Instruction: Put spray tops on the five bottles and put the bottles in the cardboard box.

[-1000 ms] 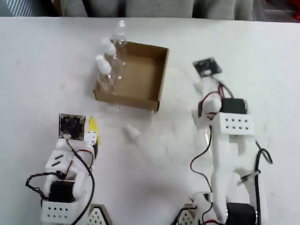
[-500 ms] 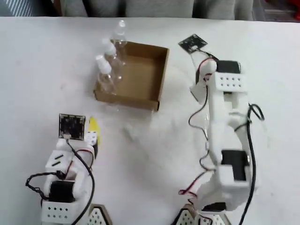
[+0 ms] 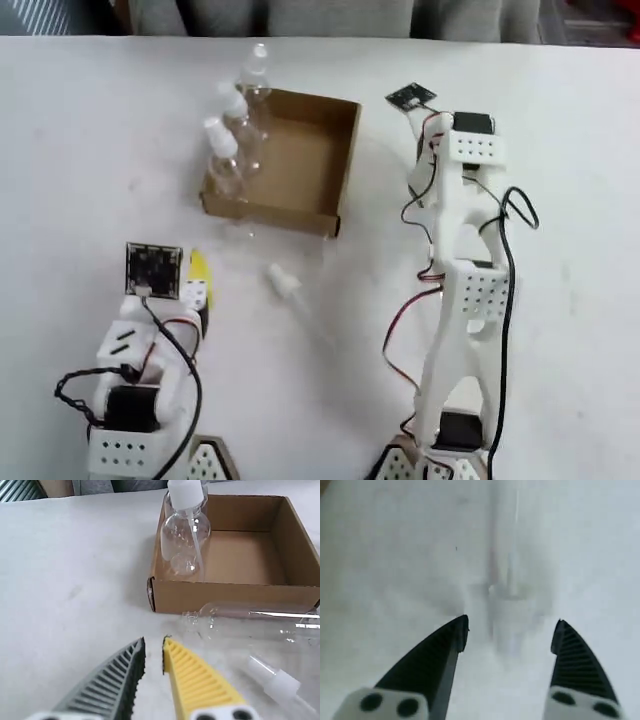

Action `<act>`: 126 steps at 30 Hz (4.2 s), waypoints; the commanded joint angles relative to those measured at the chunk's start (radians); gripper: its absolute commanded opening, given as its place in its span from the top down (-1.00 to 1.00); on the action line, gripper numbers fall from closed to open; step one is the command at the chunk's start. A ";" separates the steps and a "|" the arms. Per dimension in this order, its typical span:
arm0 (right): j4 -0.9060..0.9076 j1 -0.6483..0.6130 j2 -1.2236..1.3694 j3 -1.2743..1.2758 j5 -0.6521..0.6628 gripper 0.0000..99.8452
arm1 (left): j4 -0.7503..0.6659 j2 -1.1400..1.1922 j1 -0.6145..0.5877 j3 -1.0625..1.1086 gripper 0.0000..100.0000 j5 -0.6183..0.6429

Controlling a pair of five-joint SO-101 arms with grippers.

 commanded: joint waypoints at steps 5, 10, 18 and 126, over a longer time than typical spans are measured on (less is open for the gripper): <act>0.073 -0.001 0.185 -0.354 0.000 1.00 | -0.003 -0.010 -0.002 -0.002 0.83 -0.008; 0.229 0.013 0.213 -0.554 -0.074 0.96 | -0.003 -0.010 -0.002 -0.002 0.83 -0.008; 0.252 0.051 -0.004 -0.523 -0.181 0.97 | -0.003 -0.010 -0.008 -0.003 0.83 -0.009; -0.750 0.834 -1.509 1.982 0.462 0.97 | 0.204 1.701 0.852 -1.175 0.44 -0.815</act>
